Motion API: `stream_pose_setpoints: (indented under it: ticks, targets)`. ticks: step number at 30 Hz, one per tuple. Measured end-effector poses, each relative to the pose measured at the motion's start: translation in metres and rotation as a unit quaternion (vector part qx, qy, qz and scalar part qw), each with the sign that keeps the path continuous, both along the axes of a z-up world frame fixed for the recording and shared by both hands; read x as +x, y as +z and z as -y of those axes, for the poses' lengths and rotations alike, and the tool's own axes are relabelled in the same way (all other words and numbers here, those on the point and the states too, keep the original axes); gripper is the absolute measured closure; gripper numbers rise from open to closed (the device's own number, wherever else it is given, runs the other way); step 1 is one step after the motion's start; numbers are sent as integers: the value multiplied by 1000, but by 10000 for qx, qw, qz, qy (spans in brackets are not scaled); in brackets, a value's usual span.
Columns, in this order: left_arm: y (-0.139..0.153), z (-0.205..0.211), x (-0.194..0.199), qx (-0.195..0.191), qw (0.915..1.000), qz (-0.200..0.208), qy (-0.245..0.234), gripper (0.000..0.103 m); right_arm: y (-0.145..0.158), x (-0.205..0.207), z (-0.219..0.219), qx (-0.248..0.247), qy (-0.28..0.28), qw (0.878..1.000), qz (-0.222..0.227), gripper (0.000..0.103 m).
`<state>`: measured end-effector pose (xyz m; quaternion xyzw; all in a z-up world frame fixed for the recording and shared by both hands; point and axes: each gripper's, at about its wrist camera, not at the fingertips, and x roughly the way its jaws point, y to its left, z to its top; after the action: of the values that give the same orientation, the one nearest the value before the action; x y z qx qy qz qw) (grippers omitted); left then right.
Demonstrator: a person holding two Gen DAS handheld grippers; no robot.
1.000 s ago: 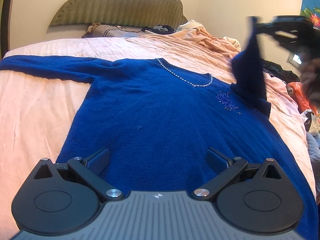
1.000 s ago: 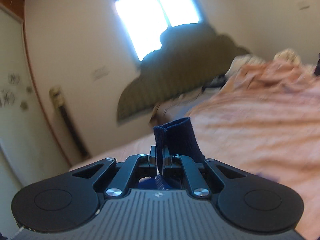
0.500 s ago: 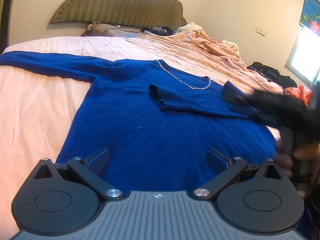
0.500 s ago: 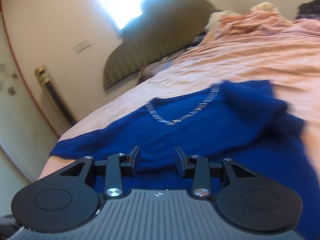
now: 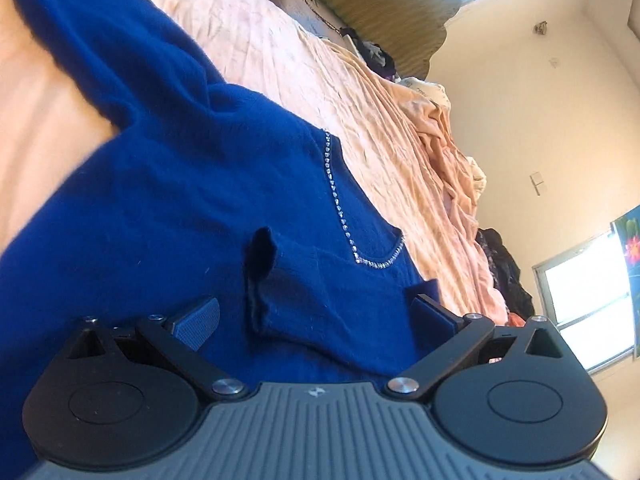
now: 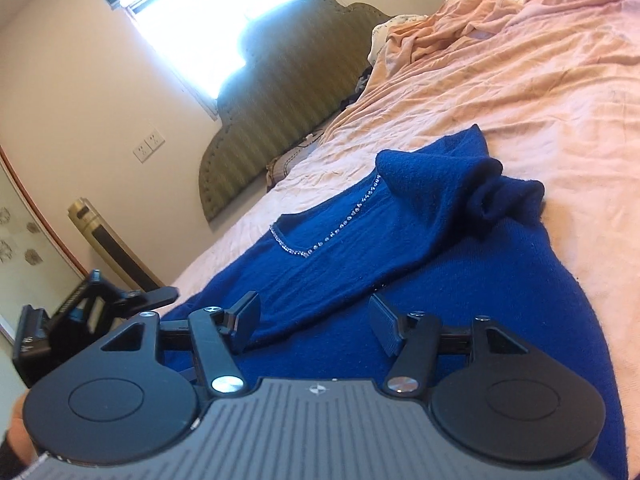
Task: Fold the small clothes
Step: 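Grasp the long sleeve near the left tool with the left tool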
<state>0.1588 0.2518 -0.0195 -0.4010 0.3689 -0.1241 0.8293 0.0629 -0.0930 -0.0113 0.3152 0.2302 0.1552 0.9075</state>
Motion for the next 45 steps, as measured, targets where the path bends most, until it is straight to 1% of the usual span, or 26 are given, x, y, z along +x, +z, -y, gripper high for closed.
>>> stream_pose_setpoints:
  ticks: [1,2,3,5,7,9,11,15,18,19,21,22,23,24,26,28,29,32,36,38,39,40,41,42,43,45]
  targets:
    - [1,3,2,118,9999,24,7,9,-1,1,2,80,-17,10000,-6,38]
    - [3,7,6,256,9997,22,-33,27,-2,1,4,165,-44,9999,-19,38]
    - [4,11,9,383,9992,-1,-96,57,-3,2,6,254,-73,9996,-37,37]
    - [1,22,17,764,9965,-249,-240,79,-7,4,11,450,-135,9989,-85,36]
    - [2,27,18,989,9946,-154,-267,79,-10,6,16,627,-207,9977,-148,36]
    - [3,30,18,1064,9939,-115,-283,80,-12,6,18,710,-252,9970,-160,37]
    - [3,32,18,1187,9926,-83,-241,93,-12,6,17,671,-271,9973,-129,36]
    - [15,33,13,1490,9882,213,-300,98,-12,8,14,566,-311,9979,-93,36]
    - [45,29,11,1847,9796,701,-374,98,-12,10,14,557,-346,9978,-110,36]
    - [56,26,14,2101,9730,895,-343,98,-12,10,14,544,-347,9978,-115,36]
    - [77,14,24,2815,9521,1181,-194,98,-13,11,15,502,-342,9981,-119,36]
    - [85,5,31,3215,9383,1273,-52,98,-13,12,14,491,-345,9981,-121,36]
    - [89,-5,38,3484,9288,1262,65,98,-13,12,15,489,-353,9981,-122,36]
    - [89,-17,47,3570,9276,1096,77,98,-13,12,16,491,-362,9981,-124,36]
    - [79,-37,60,3467,9356,673,9,98,-15,13,17,500,-364,9980,-135,36]
    - [65,-40,61,3521,9346,495,-129,98,-15,14,18,489,-354,9981,-148,36]
    - [57,-39,58,3592,9296,664,-487,98,-15,14,17,480,-349,9981,-153,36]
    - [39,-39,47,3604,9293,635,-501,98,-15,15,17,445,-343,9983,-177,36]
    - [30,-45,44,3647,9285,440,-535,98,-15,16,16,411,-338,9984,-192,36]
    - [34,-48,40,3590,9303,417,-619,90,-14,16,16,393,-331,9985,-203,36]
    - [39,-49,37,3596,9302,399,-616,76,-12,15,16,338,-348,9986,-216,35]
    - [44,-52,34,3610,9300,417,-556,53,-8,13,15,192,-349,9990,-188,35]
    - [52,-57,28,3626,9295,527,-428,38,-1,11,11,-32,-280,9996,-78,36]
    - [61,-62,18,3682,9264,768,-165,15,10,11,6,-309,-129,9994,111,35]
    - [70,-66,7,3769,9199,1070,169,12,21,12,1,-582,15,9979,300,34]
    - [83,-70,-13,3828,9049,1736,668,12,42,26,-6,-996,121,9935,539,22]
